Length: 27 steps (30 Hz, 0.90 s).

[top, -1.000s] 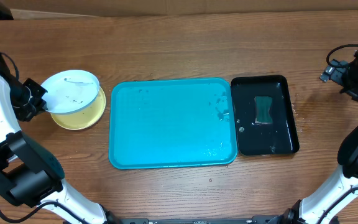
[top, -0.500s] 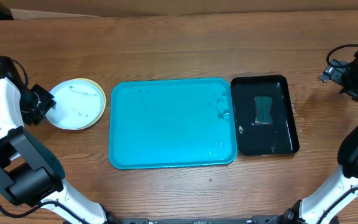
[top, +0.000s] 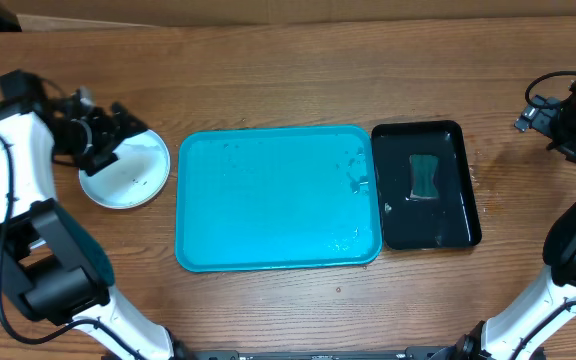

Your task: Clean dirty plates on tray and stack at the side

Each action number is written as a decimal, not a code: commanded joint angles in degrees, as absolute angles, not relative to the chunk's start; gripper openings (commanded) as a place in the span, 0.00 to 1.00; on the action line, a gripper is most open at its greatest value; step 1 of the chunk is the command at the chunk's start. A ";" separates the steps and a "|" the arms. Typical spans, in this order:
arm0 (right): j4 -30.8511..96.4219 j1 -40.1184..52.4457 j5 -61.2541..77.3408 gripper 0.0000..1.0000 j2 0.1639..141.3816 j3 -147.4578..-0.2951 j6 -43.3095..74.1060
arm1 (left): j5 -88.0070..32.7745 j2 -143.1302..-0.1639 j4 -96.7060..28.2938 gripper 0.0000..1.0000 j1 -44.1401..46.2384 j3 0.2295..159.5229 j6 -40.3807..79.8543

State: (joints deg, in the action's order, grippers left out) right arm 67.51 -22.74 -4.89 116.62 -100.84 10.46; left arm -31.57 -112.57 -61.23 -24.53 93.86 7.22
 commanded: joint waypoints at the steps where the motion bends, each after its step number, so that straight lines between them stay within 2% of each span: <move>1: 67.31 -22.68 -5.28 1.00 115.09 -101.60 10.70 | -35.29 -112.51 -61.19 1.00 -21.34 95.15 5.41; 9: 67.31 -22.68 -5.28 1.00 115.09 -101.60 10.70 | -30.04 -112.51 -61.04 1.00 -16.45 95.15 6.42; 19: 67.31 -22.68 -5.28 1.00 115.09 -101.60 10.70 | -18.87 -112.51 -61.01 1.00 -15.73 95.15 6.42; 27: 67.31 -22.57 -5.21 1.00 115.24 -101.58 10.70 | -18.41 -112.51 -61.01 1.00 -15.73 95.15 6.42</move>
State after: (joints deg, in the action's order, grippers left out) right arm 67.51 -22.72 -4.91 116.62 -100.84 10.48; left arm -19.62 -112.57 -61.19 -15.84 93.91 7.03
